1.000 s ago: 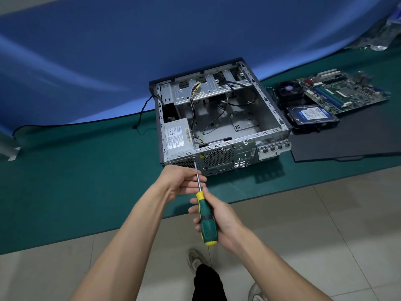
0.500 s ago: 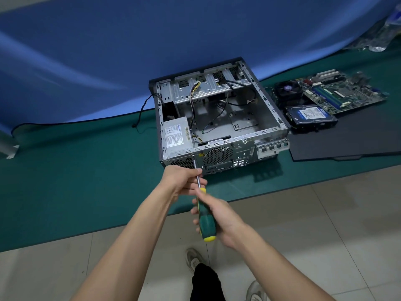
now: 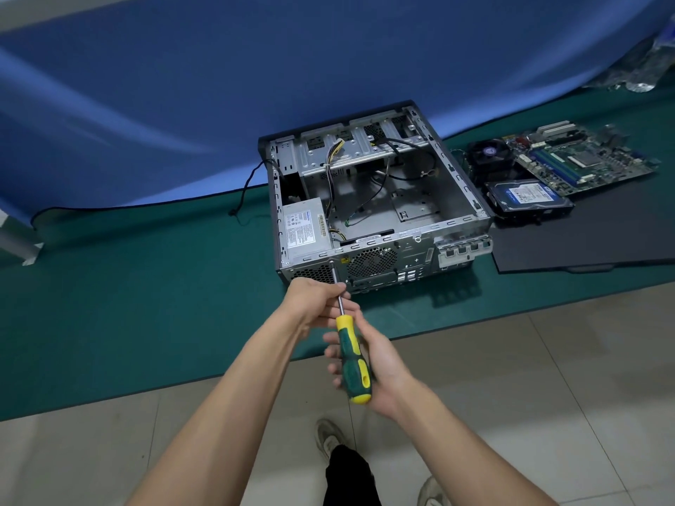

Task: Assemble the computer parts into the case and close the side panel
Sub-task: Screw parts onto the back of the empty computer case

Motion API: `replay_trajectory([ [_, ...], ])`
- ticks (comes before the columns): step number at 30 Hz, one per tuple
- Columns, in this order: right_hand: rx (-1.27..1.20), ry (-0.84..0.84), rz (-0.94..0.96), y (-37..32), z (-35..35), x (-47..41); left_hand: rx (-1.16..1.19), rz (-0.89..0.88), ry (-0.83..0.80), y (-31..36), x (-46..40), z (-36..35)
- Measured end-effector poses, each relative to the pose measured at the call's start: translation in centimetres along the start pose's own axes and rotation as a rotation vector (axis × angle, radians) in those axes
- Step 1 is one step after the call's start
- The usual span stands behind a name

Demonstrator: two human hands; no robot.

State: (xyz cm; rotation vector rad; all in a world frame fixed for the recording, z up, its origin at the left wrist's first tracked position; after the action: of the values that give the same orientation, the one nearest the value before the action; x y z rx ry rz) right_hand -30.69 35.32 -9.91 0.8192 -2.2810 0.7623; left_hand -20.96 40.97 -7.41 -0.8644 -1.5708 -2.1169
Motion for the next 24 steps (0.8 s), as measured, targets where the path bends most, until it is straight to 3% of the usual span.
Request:
replay_trajectory([
  [4,0.264,0.200,0.110,-0.5,1.0,-0.1,-0.059,-0.038,0.113,0.2,-0.2,0.8],
  [6,0.209,0.236,0.117,-0.2,1.3,-0.2,-0.071,-0.052,0.139,0.2,-0.2,1.0],
  [10,-0.207,-0.064,-0.036,0.8,-1.0,-0.3,-0.021,0.024,-0.079,-0.2,-0.2,-0.1],
  [13,-0.160,-0.102,-0.042,0.7,-0.9,-0.1,-0.059,0.045,-0.143,0.2,-0.3,-0.2],
  [16,0.028,0.039,-0.008,0.9,-0.1,0.0,-0.176,0.036,-0.062,0.9,-0.4,0.3],
  [20,0.266,0.319,0.183,-0.4,1.7,0.1,-0.238,-0.008,0.069,0.9,-0.6,1.0],
  [22,0.160,0.279,0.130,0.0,1.4,-0.1,-0.250,-0.020,0.100,0.9,-0.6,1.1],
  [24,-0.045,0.104,0.012,0.9,0.0,-0.3,-0.212,0.016,0.045,0.5,-0.7,0.8],
])
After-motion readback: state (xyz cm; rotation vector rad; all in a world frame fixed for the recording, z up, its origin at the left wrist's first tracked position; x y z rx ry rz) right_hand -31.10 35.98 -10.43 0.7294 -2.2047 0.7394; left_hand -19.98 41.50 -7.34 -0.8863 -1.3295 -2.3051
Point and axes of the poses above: each hand's wrist, its own x-axis away from the middle knuckle, its own z-axis out of the back of the hand, y = z × x, the point moved 9 cm from there along -x, towards the middle knuckle, and after that the axes turned 5 degrees about -x, right-handed, at the moved point
